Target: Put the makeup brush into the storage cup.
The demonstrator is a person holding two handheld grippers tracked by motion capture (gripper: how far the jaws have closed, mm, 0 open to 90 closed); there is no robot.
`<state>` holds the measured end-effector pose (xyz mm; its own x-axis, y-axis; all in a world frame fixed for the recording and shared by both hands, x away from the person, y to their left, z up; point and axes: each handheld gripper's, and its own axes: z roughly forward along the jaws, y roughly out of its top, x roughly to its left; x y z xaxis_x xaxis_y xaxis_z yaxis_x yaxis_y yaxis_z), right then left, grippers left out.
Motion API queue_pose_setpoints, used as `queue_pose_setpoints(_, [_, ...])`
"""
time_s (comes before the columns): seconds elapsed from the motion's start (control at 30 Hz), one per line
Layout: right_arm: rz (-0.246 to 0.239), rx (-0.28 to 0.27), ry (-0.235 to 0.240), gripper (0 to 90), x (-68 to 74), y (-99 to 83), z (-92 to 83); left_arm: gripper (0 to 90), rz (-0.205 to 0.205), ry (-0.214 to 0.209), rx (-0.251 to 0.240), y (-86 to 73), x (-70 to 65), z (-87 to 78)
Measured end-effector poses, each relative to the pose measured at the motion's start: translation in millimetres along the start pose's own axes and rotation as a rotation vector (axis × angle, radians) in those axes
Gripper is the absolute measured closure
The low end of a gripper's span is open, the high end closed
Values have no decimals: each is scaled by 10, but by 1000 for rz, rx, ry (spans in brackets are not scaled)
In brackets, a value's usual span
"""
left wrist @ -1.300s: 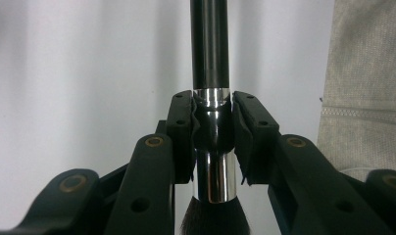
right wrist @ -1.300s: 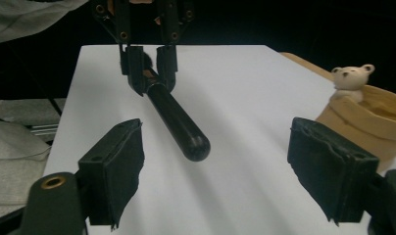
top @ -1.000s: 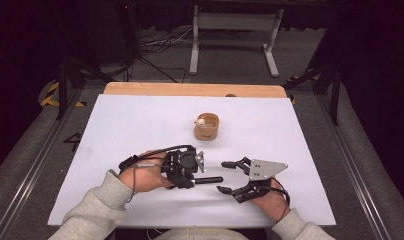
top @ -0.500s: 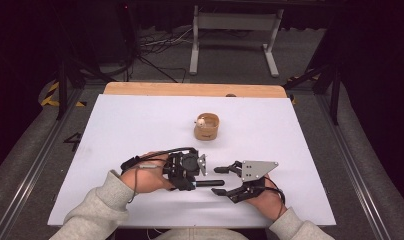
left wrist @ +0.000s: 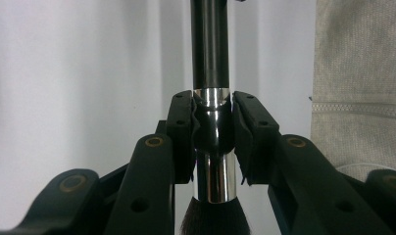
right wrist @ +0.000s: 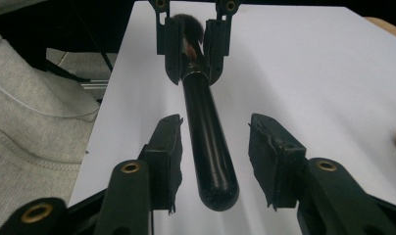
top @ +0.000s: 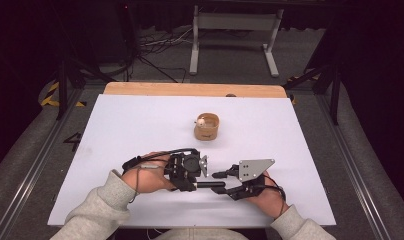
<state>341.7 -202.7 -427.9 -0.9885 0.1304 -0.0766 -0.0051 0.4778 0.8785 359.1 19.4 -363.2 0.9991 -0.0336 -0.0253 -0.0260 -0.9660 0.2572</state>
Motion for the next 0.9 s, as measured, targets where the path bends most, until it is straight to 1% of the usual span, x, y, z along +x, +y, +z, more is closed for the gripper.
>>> queue_pose_setpoints(0.03, [0, 0, 0, 567, 0, 0, 0, 712, 0, 0, 0, 0, 0, 0])
queue_pose_setpoints(0.1, [6, 24, 15, 579, -6, 9, 12, 712, 0, -3, 4, 4, -1, 3])
queue_pose_setpoints(0.2, [8, 42, 29, 602, -7, 21, 32, 712, -1, -2, 7, 10, -1, 6])
queue_pose_setpoints(0.3, [5, 54, 34, 607, -6, 29, 47, 712, 3, -2, 13, 15, -1, 4])
queue_pose_setpoints(0.33, [6, 61, 41, 628, -6, 35, 59, 712, 2, -2, 15, 15, -1, 5])
queue_pose_setpoints(0.43, [7, 66, 45, 642, -2, 41, 65, 712, 2, -3, 12, 7, 2, 8])
queue_pose_setpoints(0.5, [7, 72, 46, 672, -5, 47, 66, 712, 2, -4, 14, 1, 2, 8])
queue_pose_setpoints(0.57, [6, 74, 47, 682, -6, 49, 66, 712, 2, -4, 14, 0, 0, 6])
queue_pose_setpoints(0.6, [5, 80, 50, 705, -8, 53, 68, 712, 8, -4, 14, 1, 0, 4])
queue_pose_setpoints(0.67, [5, 81, 51, 715, -8, 54, 68, 712, 6, -3, 19, 3, -9, 0])
queue_pose_setpoints(0.83, [0, 87, 70, 736, -8, 59, 72, 713, 14, -11, 24, 5, -5, 7])
queue_pose_setpoints(0.9, [-9, 91, 79, 742, -6, 61, 73, 712, 14, -11, 17, 2, -6, 17])
